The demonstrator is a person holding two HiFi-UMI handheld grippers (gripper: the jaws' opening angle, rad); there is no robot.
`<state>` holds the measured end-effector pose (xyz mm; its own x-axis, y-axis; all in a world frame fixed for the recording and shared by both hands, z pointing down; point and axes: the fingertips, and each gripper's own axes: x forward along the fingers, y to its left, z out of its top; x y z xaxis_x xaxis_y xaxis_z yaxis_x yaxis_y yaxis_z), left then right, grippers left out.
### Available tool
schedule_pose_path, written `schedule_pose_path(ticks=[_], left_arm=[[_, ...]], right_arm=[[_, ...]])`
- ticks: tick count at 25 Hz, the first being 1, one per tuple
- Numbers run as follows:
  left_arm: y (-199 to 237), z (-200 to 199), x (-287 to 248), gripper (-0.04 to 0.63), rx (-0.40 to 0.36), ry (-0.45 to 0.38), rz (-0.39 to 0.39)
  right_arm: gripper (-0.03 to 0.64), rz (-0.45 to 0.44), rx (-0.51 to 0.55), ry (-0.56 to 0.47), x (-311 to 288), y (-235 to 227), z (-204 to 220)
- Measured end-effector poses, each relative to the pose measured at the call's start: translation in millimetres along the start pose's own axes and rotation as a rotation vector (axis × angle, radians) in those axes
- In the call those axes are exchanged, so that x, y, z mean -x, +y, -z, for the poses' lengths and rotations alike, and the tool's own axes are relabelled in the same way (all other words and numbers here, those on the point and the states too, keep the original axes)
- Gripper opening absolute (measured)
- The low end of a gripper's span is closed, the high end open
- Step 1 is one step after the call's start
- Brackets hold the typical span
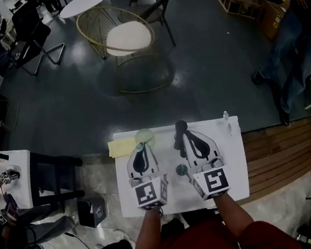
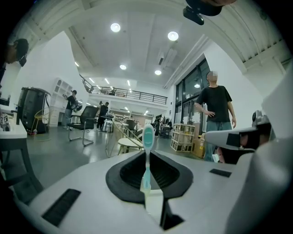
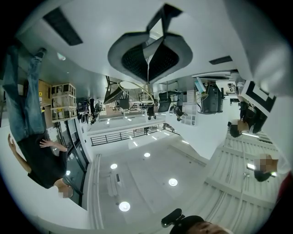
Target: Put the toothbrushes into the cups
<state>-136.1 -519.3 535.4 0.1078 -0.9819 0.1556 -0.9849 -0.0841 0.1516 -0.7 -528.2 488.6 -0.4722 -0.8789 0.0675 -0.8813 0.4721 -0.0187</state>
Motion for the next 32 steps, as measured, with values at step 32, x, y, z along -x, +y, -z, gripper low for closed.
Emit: schedule_pose_path(ticks=[32], left_arm=[[7,63,-21,0.052,-0.018,0.140,-0.048]], right_arm=[[0.029,-0.003,-0.020,0.053,-15,-11,31]])
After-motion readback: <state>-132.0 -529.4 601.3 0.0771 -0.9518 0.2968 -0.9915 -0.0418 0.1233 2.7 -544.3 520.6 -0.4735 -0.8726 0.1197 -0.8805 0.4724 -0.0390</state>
